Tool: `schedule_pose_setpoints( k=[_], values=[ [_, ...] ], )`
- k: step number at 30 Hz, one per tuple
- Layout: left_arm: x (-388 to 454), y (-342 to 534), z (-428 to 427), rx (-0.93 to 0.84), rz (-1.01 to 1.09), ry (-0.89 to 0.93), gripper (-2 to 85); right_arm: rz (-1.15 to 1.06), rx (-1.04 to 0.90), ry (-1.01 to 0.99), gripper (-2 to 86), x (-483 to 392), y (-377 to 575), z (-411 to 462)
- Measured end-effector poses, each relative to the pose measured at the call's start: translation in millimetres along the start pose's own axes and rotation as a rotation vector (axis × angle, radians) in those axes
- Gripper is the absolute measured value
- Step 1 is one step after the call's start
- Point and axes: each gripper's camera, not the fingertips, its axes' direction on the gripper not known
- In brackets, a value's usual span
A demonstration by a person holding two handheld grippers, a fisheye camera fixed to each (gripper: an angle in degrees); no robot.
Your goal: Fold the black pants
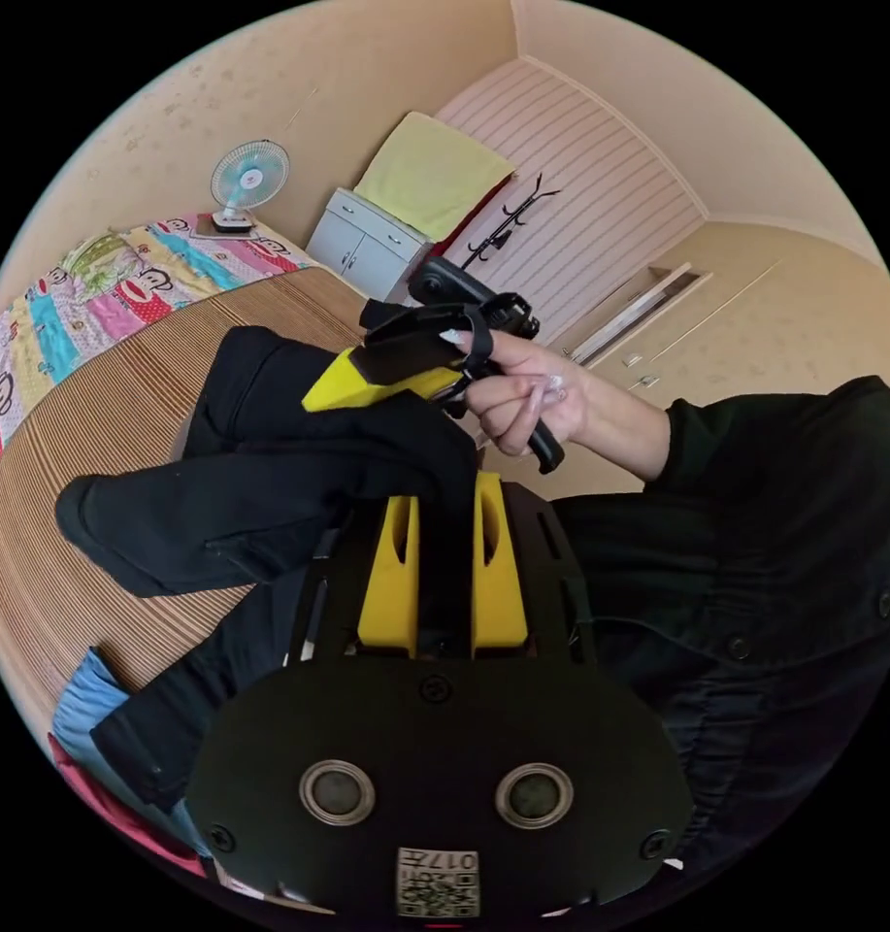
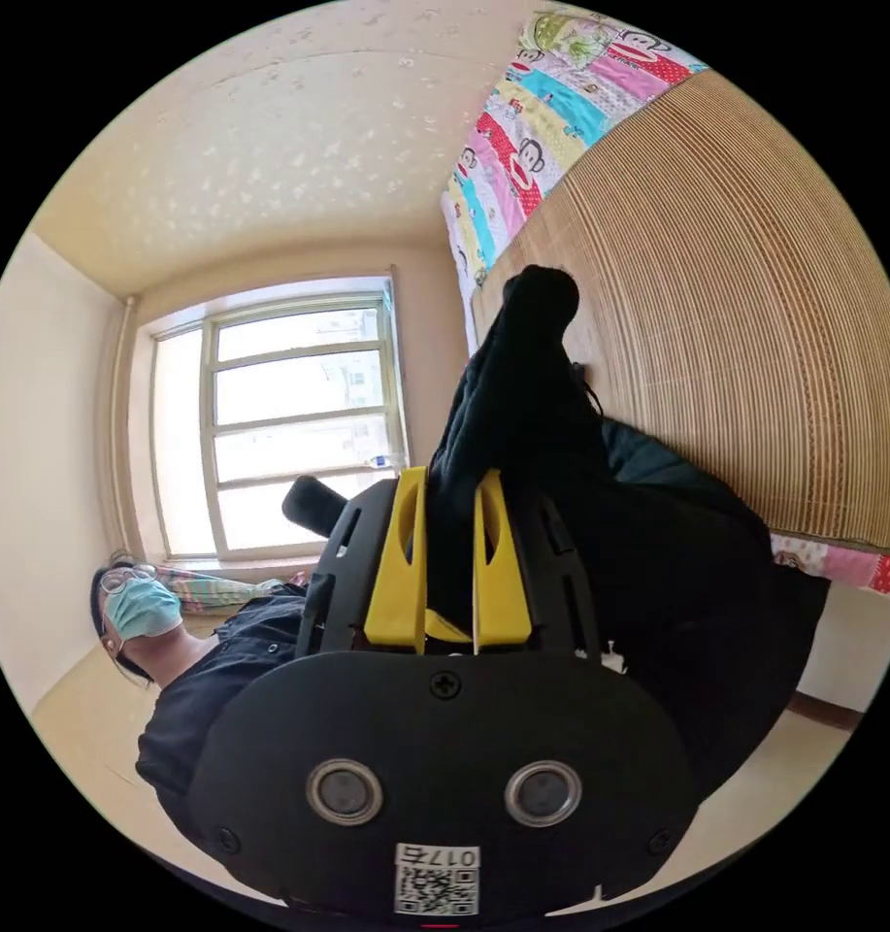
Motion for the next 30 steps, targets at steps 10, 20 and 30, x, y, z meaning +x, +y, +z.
schedule_pose_setpoints(
  k=[10, 20, 30],
  values=[
    [-4, 18, -54, 0.299, -0.110, 0.035, 15.9, -0.444, 0.088, -0.279, 4.4, -67, 36, -46],
    [-62, 108, -97, 0.787, -0.548, -0.040, 6.5, -0.784, 0.069, -0.272, 3.0, -123, 100, -94],
    [65, 48, -146, 0.906, -0.136, -0.415, 4.9, -0.932, 0.213, -0.289, 1.6, -159, 147, -170]
  ],
)
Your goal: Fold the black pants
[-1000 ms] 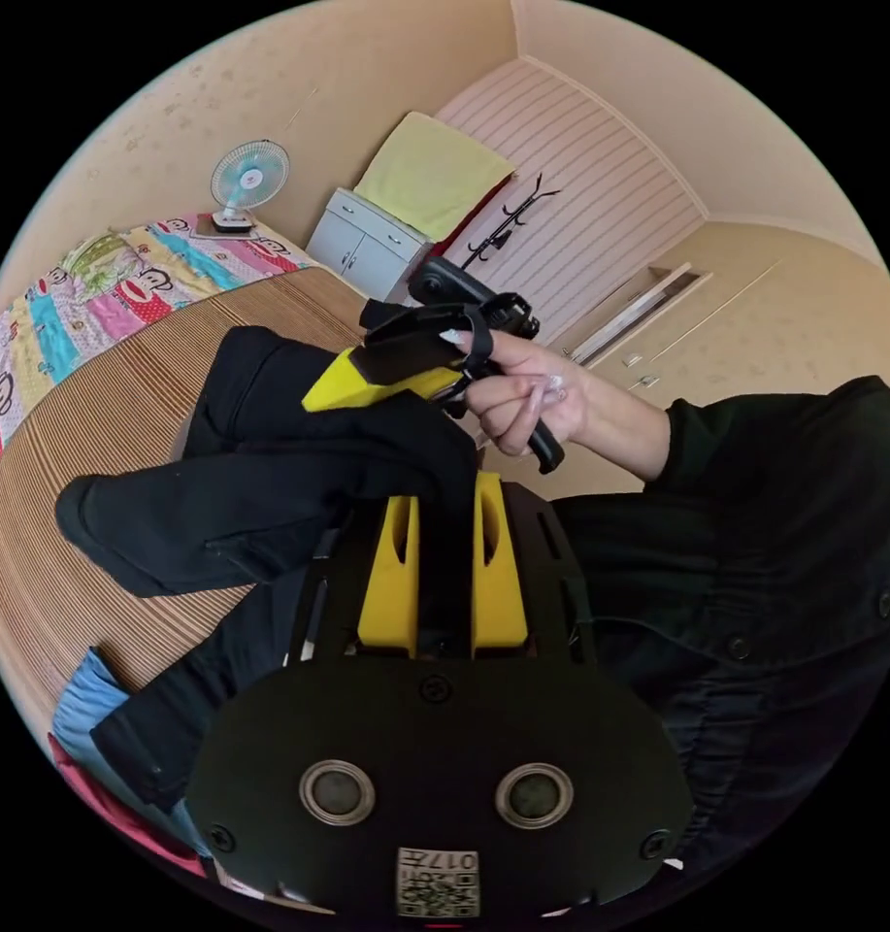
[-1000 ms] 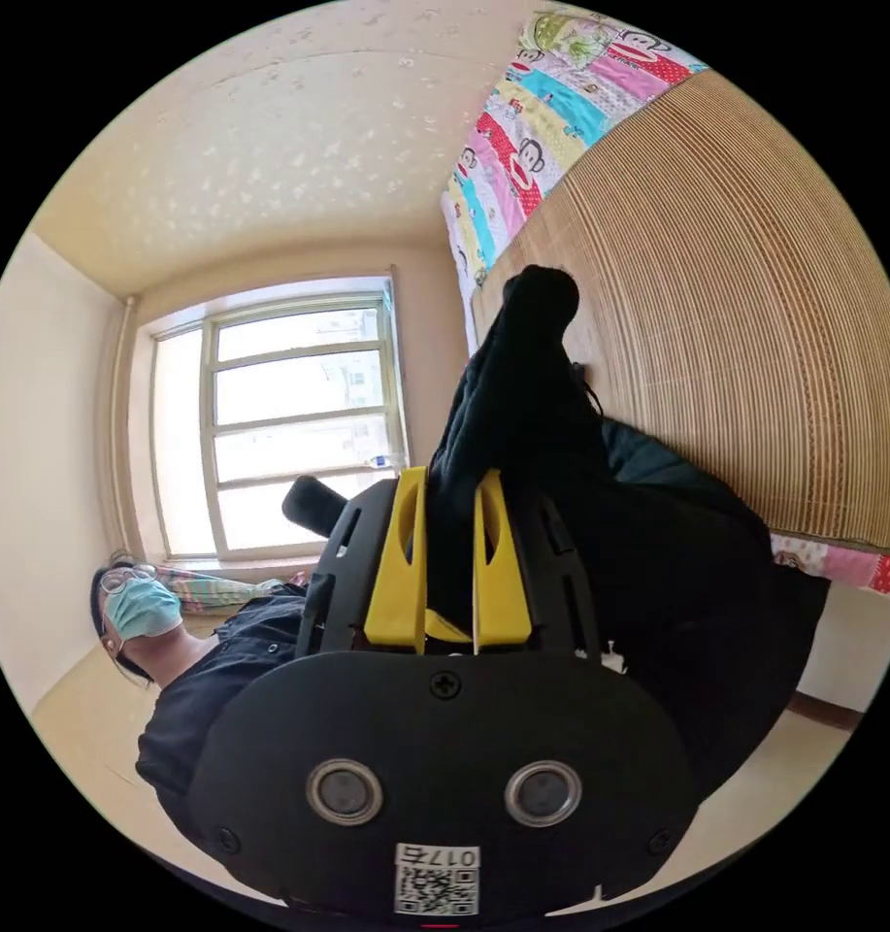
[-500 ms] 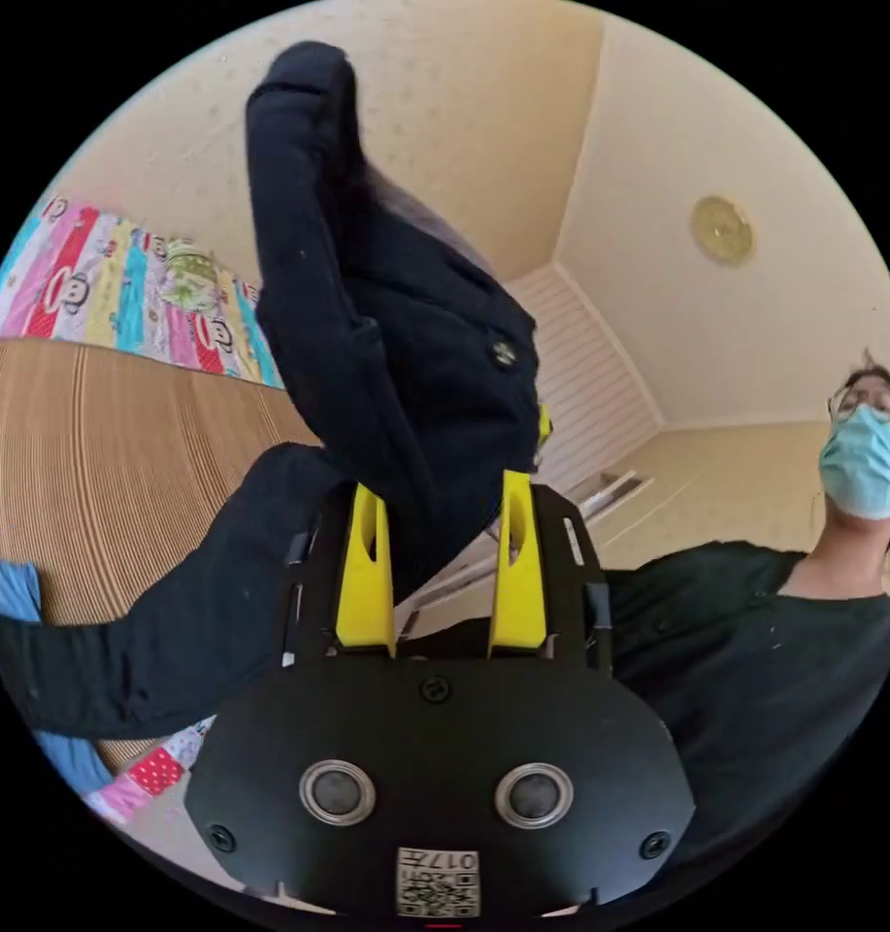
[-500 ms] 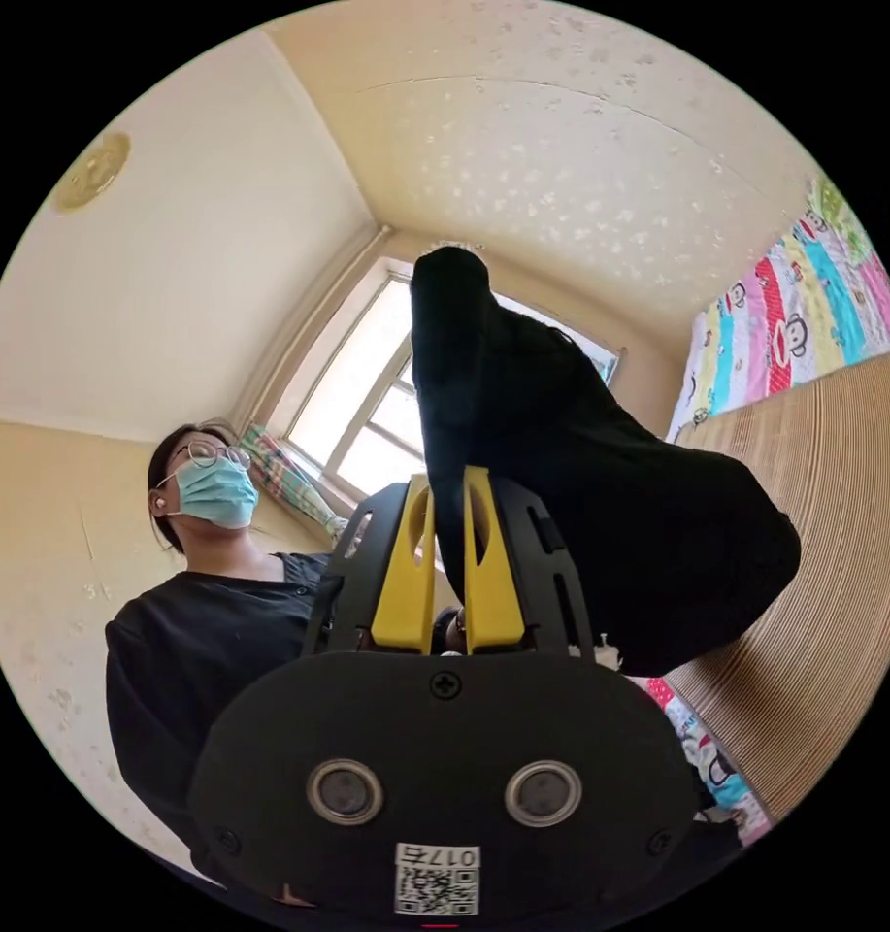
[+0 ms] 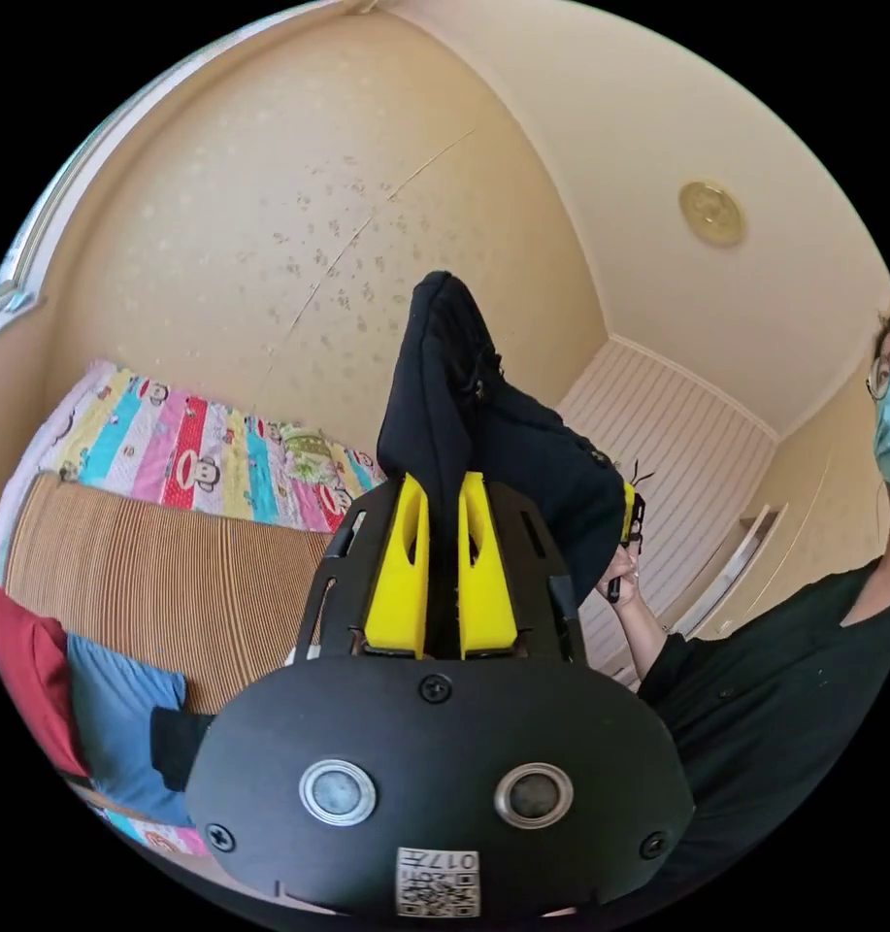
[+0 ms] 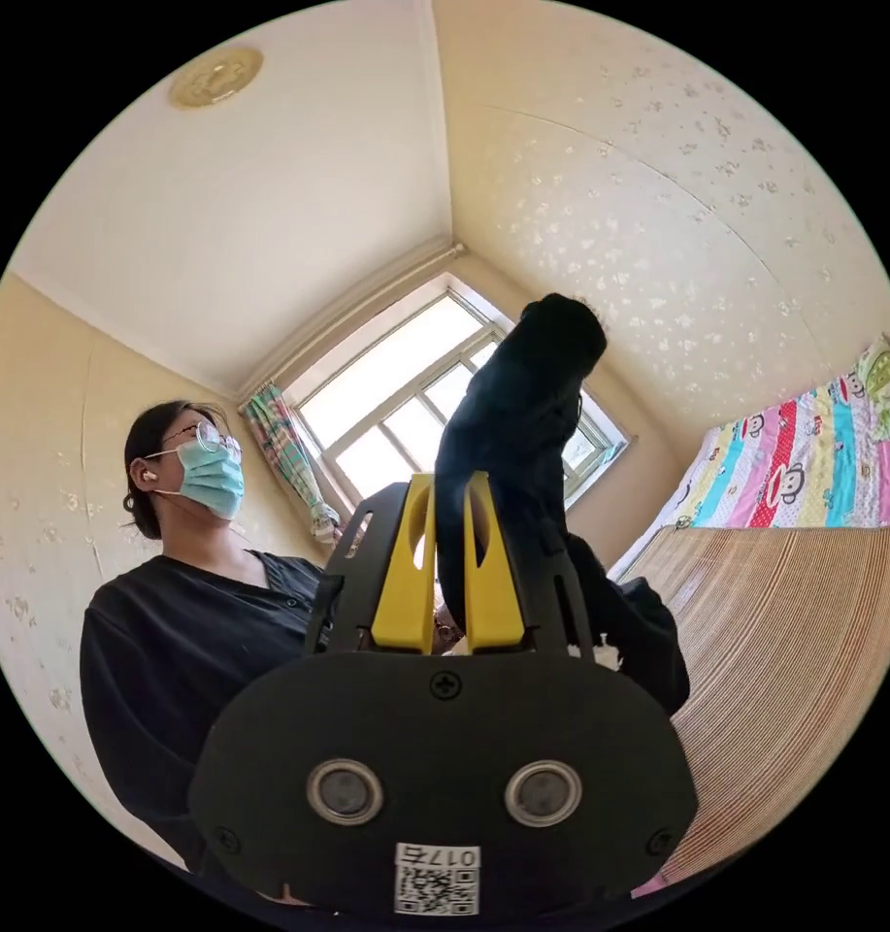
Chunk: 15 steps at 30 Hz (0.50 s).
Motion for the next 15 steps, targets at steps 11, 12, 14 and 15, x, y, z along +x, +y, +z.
schedule_pose_setpoints(
  k=[11, 12, 14, 15],
  values=[
    [146, -85, -57, 0.210, 0.489, 0.256, 4.9, -0.470, 0.129, -0.036, 1.2, -180, -84, -43],
    [160, -84, -62, 0.194, 0.547, 0.262, 5.0, -0.488, 0.134, -0.027, 1.2, -188, -84, -44],
    [178, -75, -66, 0.163, 0.630, 0.252, 5.0, -0.562, 0.155, -0.007, 1.2, -215, -72, -50],
    [185, -68, -65, 0.144, 0.647, 0.254, 5.0, -0.578, 0.164, -0.006, 1.2, -221, -67, -53]
  ],
)
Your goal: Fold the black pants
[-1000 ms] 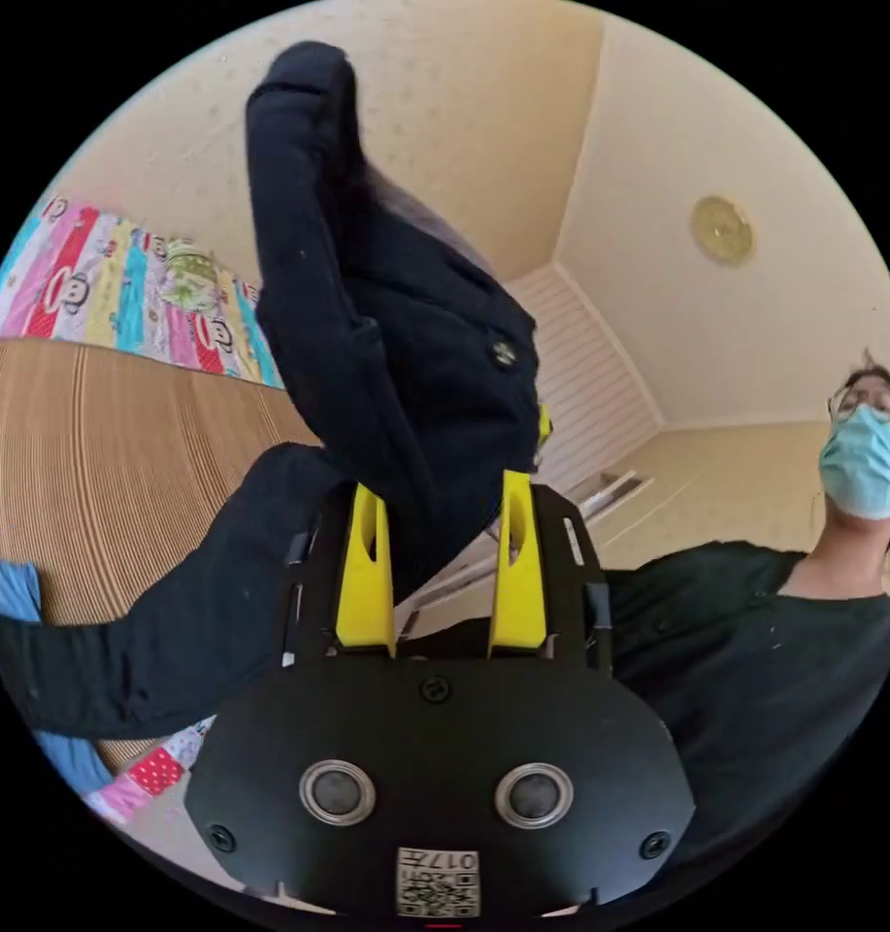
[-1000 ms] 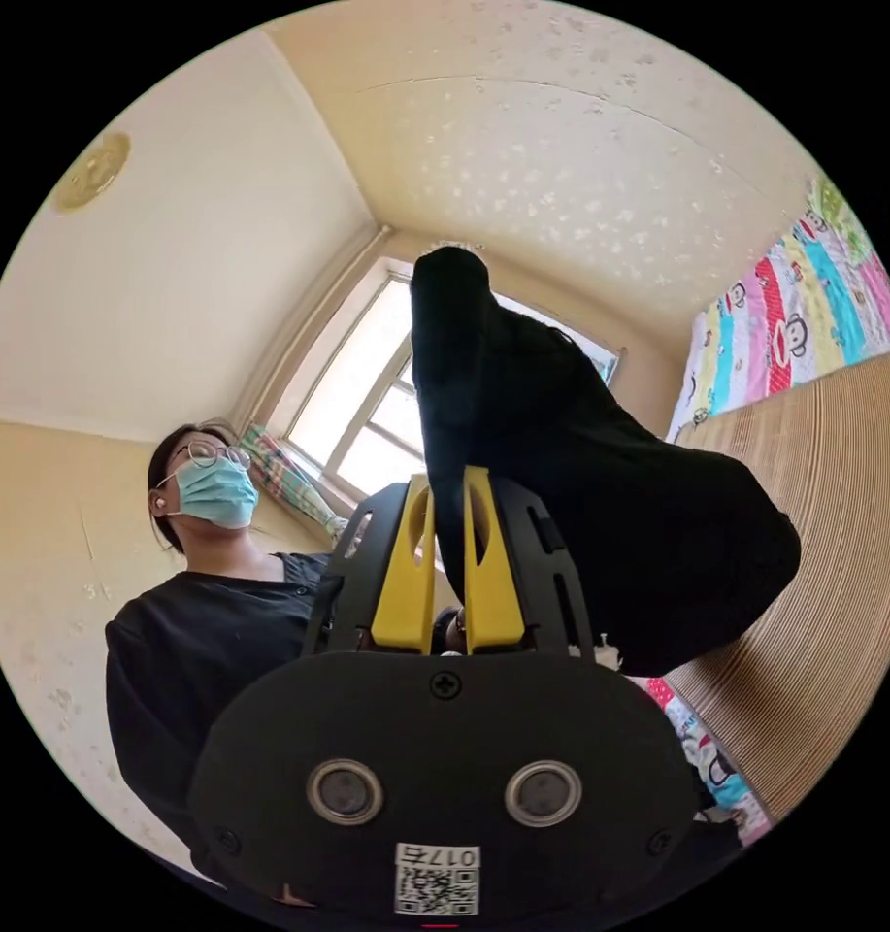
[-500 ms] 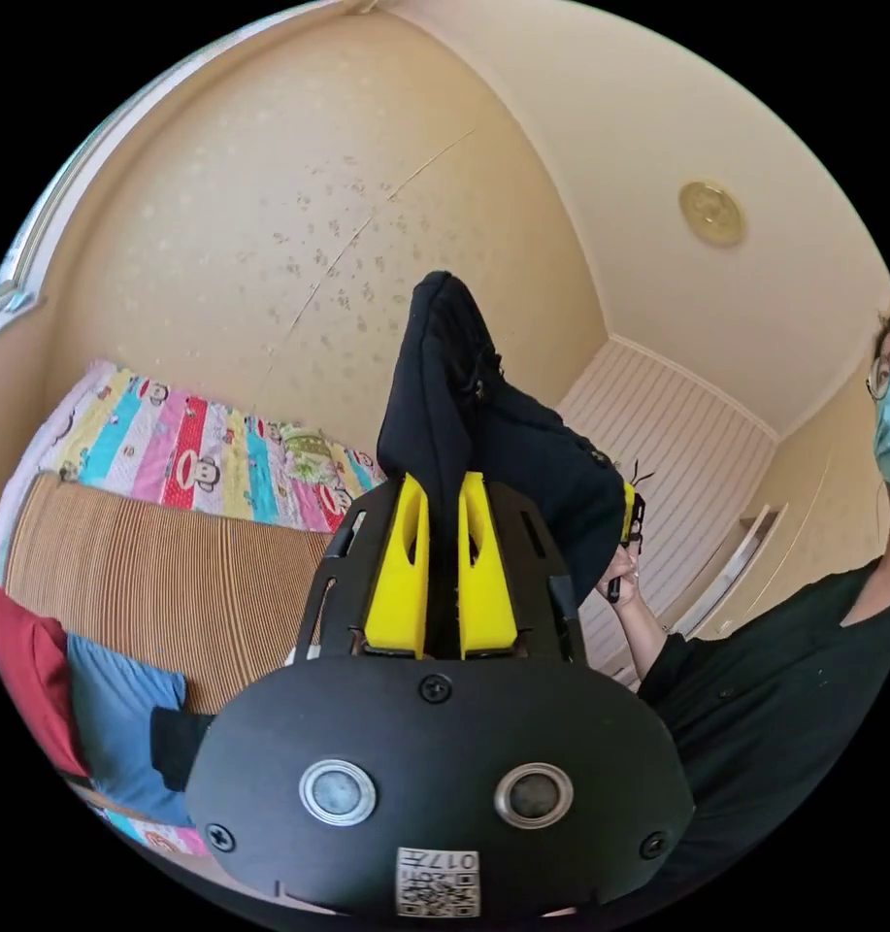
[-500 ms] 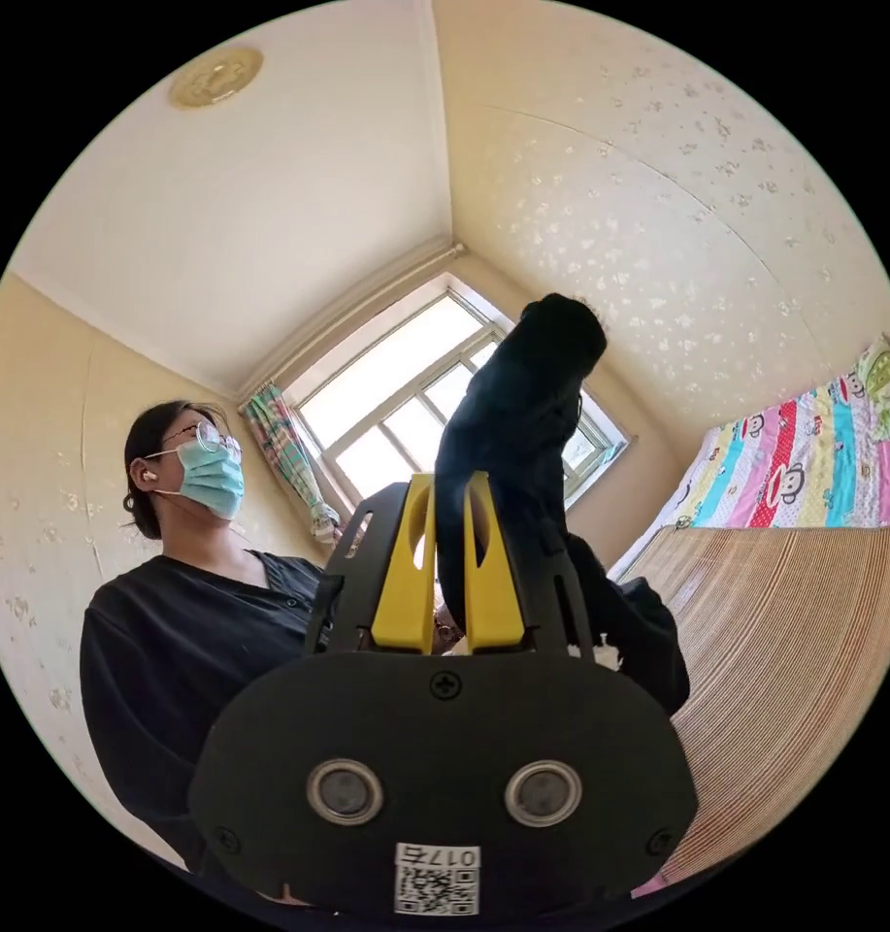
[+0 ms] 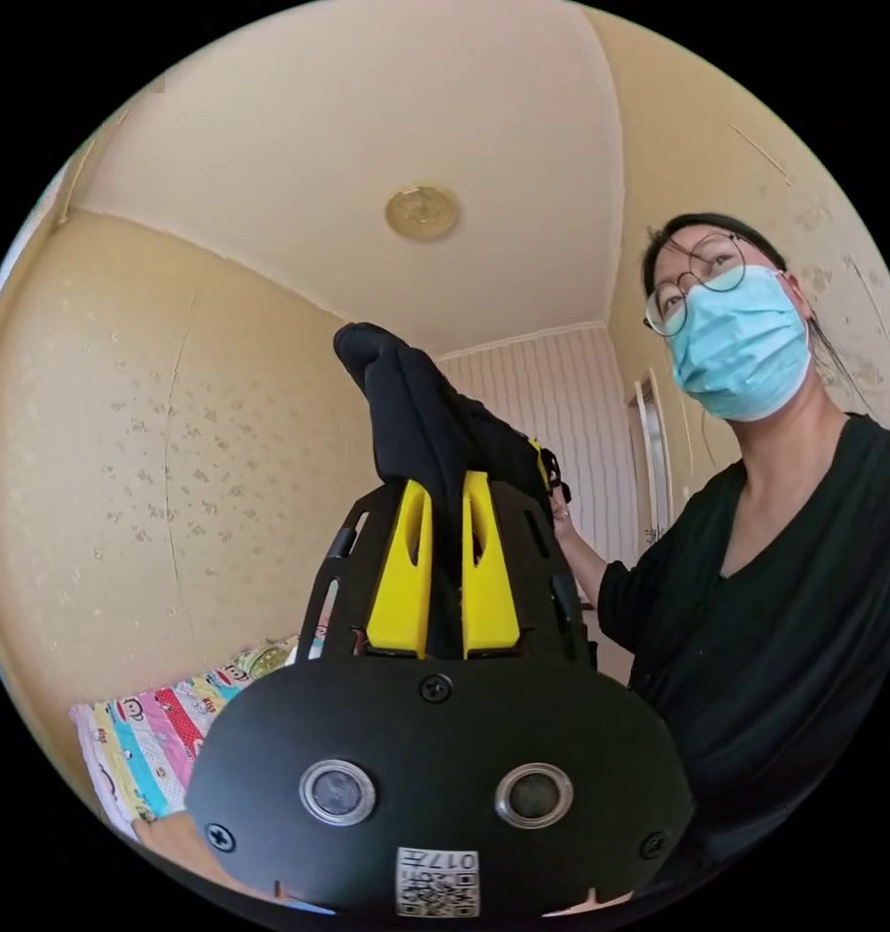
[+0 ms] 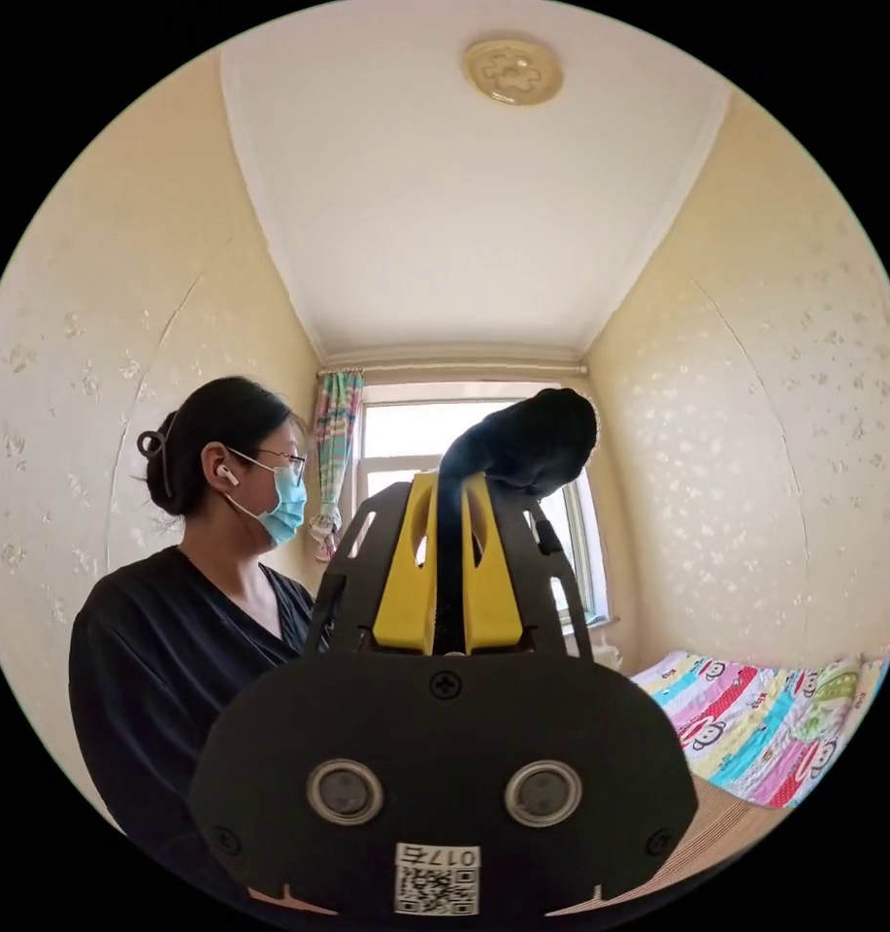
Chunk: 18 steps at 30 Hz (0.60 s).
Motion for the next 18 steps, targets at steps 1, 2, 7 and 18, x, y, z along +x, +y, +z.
schedule_pose_setpoints(
  k=[1, 2, 7, 18],
  values=[
    [3, 2, 2, -0.006, -0.003, 0.010, 5.0, -0.030, 0.021, 0.008, 1.2, -14, 3, -5],
    [8, 6, 7, -0.015, -0.022, 0.036, 4.9, -0.058, 0.043, 0.019, 1.2, -27, 7, -10],
    [3, 23, 26, -0.026, -0.089, 0.158, 4.9, -0.083, 0.088, 0.095, 1.1, -53, 19, -19],
    [-103, 55, 86, -0.072, -0.303, 0.324, 5.1, -0.009, 0.149, 0.088, 1.3, -3, 26, 3]
  ],
)
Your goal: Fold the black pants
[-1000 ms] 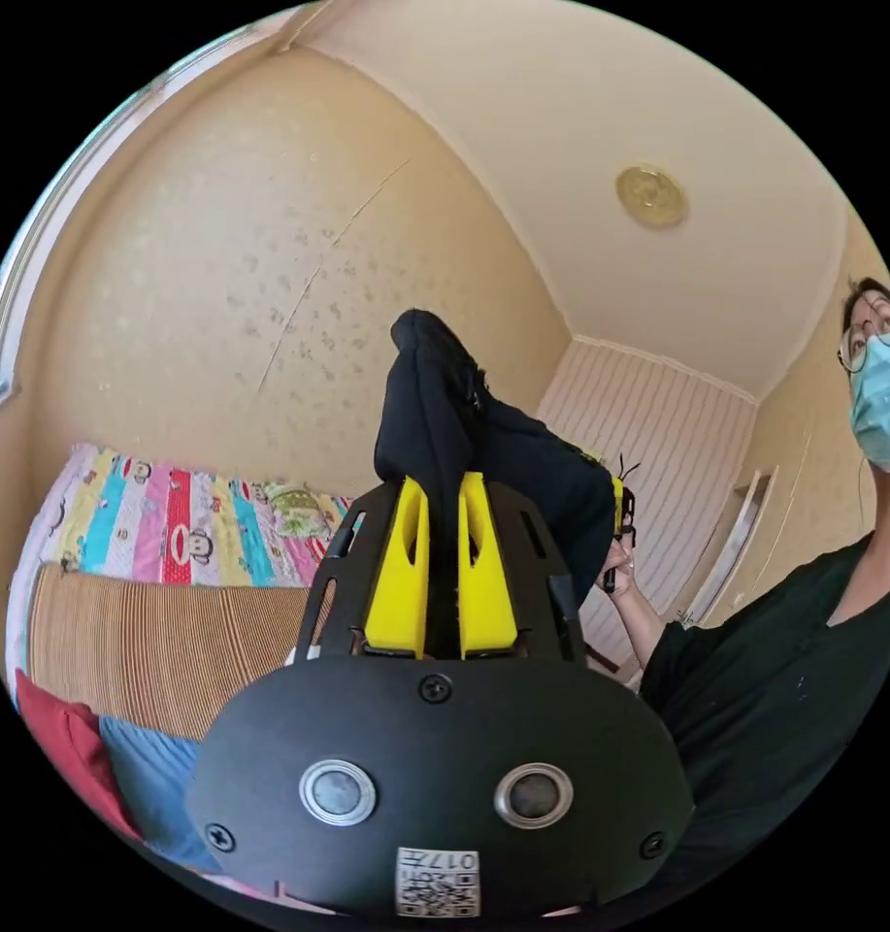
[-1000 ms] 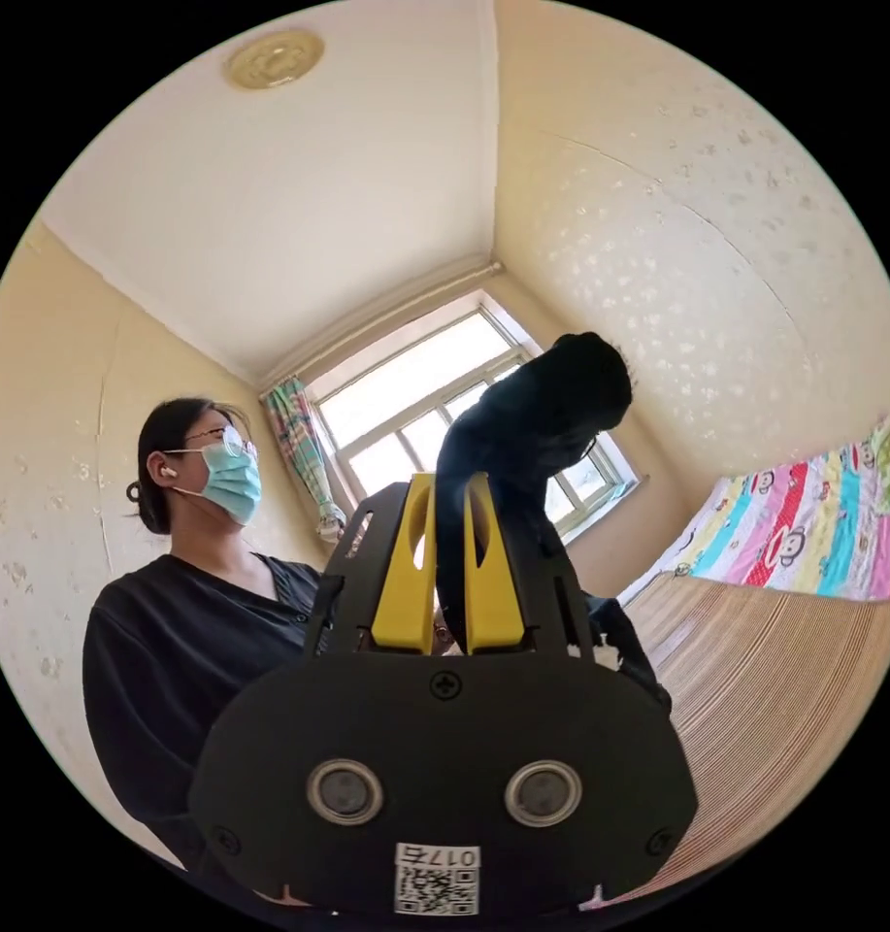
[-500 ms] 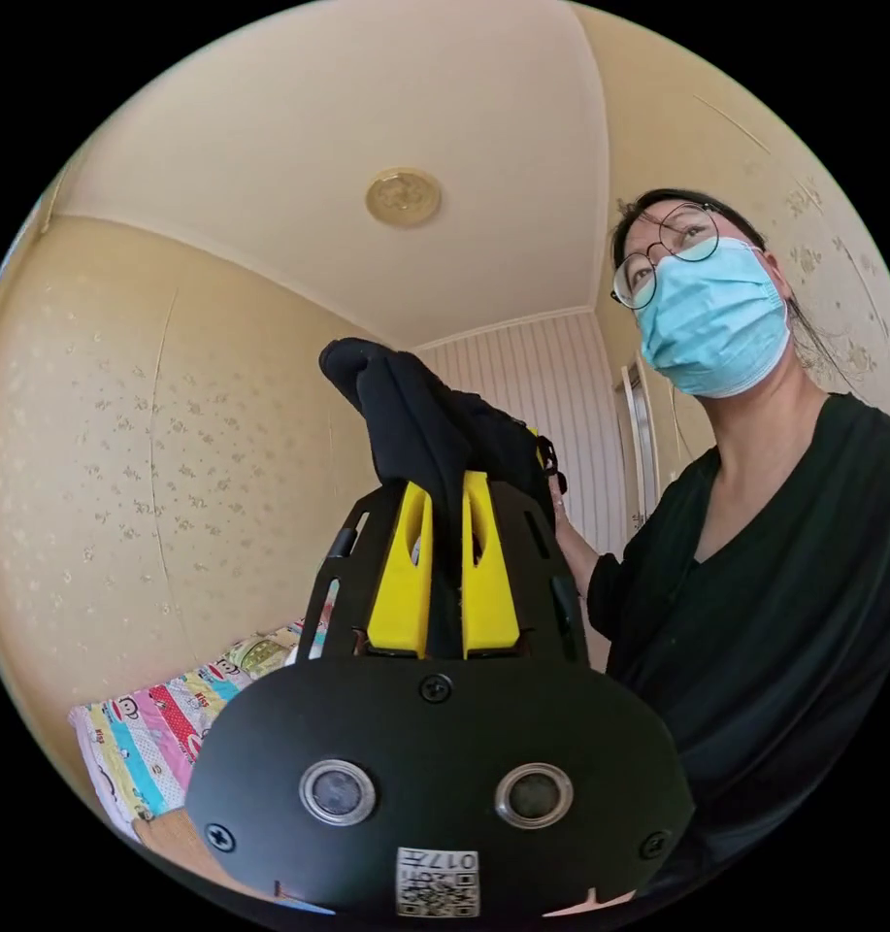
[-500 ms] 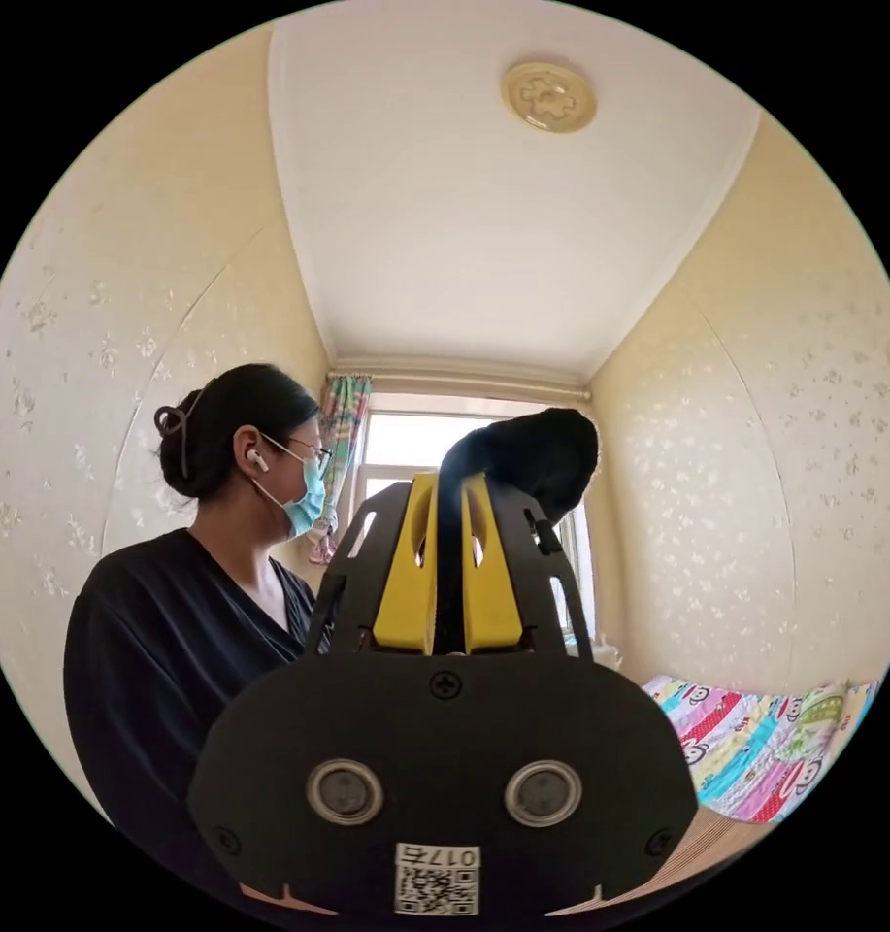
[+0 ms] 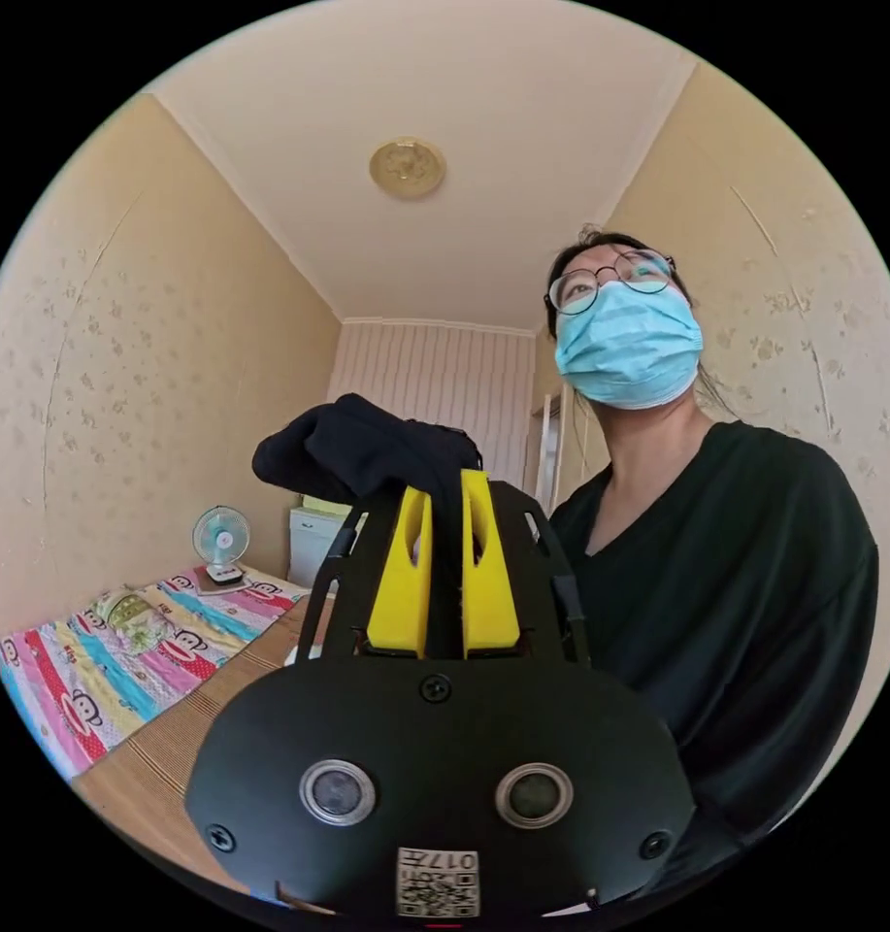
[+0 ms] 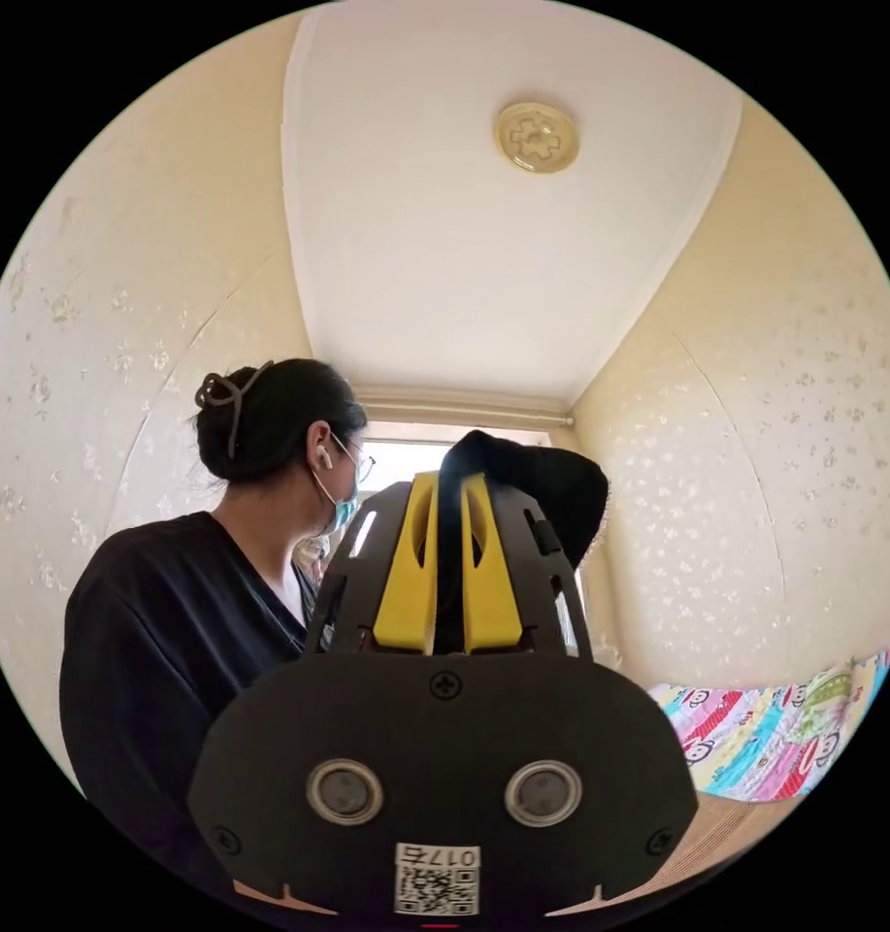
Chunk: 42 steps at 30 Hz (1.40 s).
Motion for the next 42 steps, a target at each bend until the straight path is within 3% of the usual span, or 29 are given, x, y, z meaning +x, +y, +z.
schedule_pose_setpoints(
  k=[4, 6, 10, 12, 15, 17, 21, 23, 29, 35, 42],
  values=[
    [-81, -21, 21, -0.080, -0.106, -0.153, 5.0, 0.160, -0.070, 0.190, 1.4, 78, 5, 26],
    [-169, -56, 48, -0.195, -0.108, -0.256, 5.1, 0.180, -0.155, 0.322, 1.5, 131, -4, 52],
    [-382, -86, 84, -0.327, -0.448, -0.408, 5.5, 0.326, -0.427, 0.841, 2.4, 311, -30, 150],
    [-489, -55, 80, -0.428, -0.708, -0.658, 7.6, 0.387, -0.536, 0.987, 3.7, 382, -23, 183],
    [-531, 22, 69, -0.570, -0.829, -0.951, 7.4, 0.473, -0.635, 1.212, 3.8, 433, 27, 198],
    [-543, 86, 81, -0.728, -0.809, -0.981, 7.4, 0.533, -0.734, 1.156, 3.2, 449, 96, 189],
    [-550, 284, 109, -1.250, -0.892, -0.811, 7.8, 0.706, -1.084, 1.143, 2.6, 459, 250, 148],
    [-537, 352, 105, -1.351, -0.973, -0.782, 7.7, 0.920, -1.288, 1.169, 2.2, 447, 351, 102],
    [-529, 461, 72, -1.393, -1.279, -0.643, 7.7, 1.330, -1.407, 1.174, 2.0, 392, 474, 19],
    [-592, 449, 54, -1.290, -1.319, -0.622, 8.2, 1.304, -1.424, 1.094, 2.2, 401, 484, 30],
    [-667, 479, 51, -1.396, -1.274, -0.610, 10.3, 1.234, -1.392, 0.936, 2.7, 429, 486, 59]
  ],
)
